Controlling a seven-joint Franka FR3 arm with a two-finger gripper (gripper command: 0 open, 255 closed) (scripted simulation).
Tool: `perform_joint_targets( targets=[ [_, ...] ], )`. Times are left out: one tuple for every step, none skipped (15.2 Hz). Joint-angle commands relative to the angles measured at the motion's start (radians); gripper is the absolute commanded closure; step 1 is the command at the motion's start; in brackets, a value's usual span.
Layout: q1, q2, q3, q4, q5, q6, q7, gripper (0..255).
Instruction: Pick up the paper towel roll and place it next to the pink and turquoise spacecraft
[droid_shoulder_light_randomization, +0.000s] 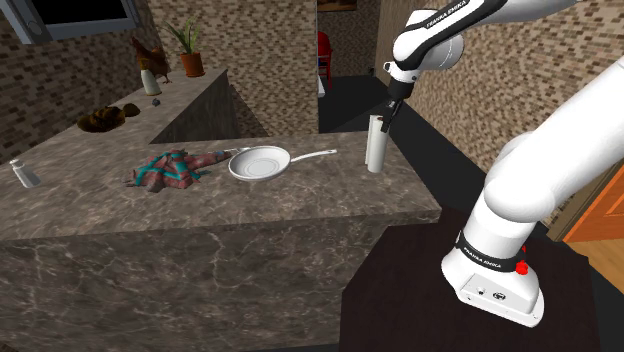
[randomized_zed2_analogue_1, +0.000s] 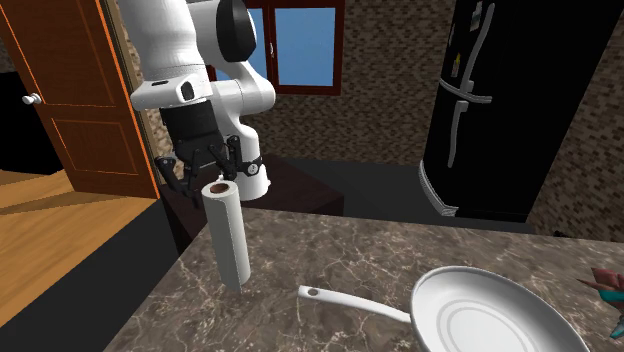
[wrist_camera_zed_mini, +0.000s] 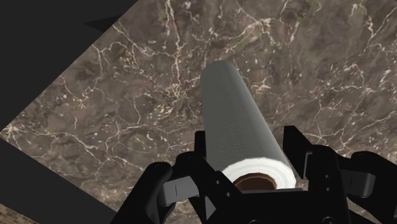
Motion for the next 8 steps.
perform_joint_targets(
  targets=[
    [0.000, 0.000, 0.000, 0.000, 0.000, 0.000, 0.000, 255],
    [0.000, 0.000, 0.000, 0.000, 0.000, 0.000, 0.000, 255],
    [0.000, 0.000, 0.000, 0.000, 0.000, 0.000, 0.000, 255],
    [0.000, 0.000, 0.000, 0.000, 0.000, 0.000, 0.000, 255],
    [0.000, 0.000, 0.000, 0.000, 0.000, 0.000, 0.000, 255],
    [0.000, 0.000, 0.000, -0.001, 0.000, 0.000, 0.000, 255],
    [0.000, 0.000, 0.000, 0.000, 0.000, 0.000, 0.000, 255],
    [-0.002, -0.007, 0.004, 0.008, -0.002, -0.015, 0.004, 255]
  ],
)
